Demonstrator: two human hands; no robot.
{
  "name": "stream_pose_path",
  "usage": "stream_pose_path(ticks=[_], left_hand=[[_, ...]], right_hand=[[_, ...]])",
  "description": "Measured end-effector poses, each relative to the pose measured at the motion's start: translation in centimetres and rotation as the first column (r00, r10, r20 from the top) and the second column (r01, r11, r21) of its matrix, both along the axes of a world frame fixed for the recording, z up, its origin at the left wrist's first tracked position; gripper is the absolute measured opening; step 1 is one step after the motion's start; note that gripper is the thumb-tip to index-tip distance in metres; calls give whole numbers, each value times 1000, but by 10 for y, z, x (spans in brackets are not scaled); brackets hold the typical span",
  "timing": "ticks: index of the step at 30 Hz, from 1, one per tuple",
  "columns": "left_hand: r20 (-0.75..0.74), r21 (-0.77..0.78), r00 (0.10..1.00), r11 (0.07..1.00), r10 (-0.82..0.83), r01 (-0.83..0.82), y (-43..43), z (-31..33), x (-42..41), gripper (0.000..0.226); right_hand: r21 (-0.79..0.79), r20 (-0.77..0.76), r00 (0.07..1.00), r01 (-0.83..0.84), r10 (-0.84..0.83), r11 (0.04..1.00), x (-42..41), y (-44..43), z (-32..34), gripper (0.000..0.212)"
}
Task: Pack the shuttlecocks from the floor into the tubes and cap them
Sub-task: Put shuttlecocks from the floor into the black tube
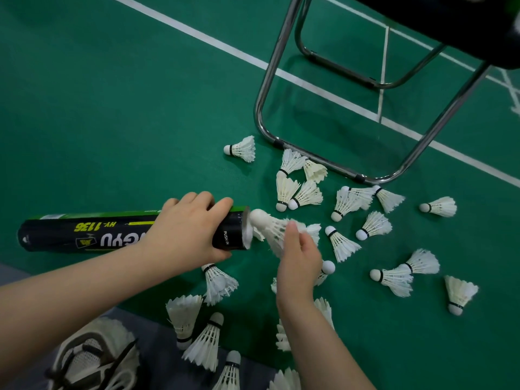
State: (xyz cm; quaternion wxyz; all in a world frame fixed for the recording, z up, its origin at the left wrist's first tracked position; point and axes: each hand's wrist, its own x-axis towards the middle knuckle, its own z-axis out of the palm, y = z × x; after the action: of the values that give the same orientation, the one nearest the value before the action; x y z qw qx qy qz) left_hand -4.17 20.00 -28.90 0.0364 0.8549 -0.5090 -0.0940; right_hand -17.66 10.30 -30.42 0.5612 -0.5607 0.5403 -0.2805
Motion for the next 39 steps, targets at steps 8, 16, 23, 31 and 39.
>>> stream_pose_path(ticks=[8, 16, 23, 31, 39], left_hand=[[7, -25, 1000, 999, 22, -22, 4, 2, 4, 71], [42, -21, 989, 990, -141, 142, 15, -9, -4, 61], [61, -73, 987, 985, -150, 154, 9, -17, -6, 66], [92, -5, 971, 975, -219, 220, -6, -17, -9, 74], [118, -6, 943, 949, -311, 314, -31, -20, -23, 69]], right_hand=[[-426, -257, 848, -531, 464, 733, 20, 18, 12, 43], [329, 34, 368, -882, 929, 337, 24, 4, 32, 28], [316, 70, 616, -760, 785, 568, 27, 7, 8, 39], [-332, -161, 965, -252, 208, 909, -16, -32, -8, 41], [11, -929, 297, -572, 220, 820, -38, -125, -62, 60]])
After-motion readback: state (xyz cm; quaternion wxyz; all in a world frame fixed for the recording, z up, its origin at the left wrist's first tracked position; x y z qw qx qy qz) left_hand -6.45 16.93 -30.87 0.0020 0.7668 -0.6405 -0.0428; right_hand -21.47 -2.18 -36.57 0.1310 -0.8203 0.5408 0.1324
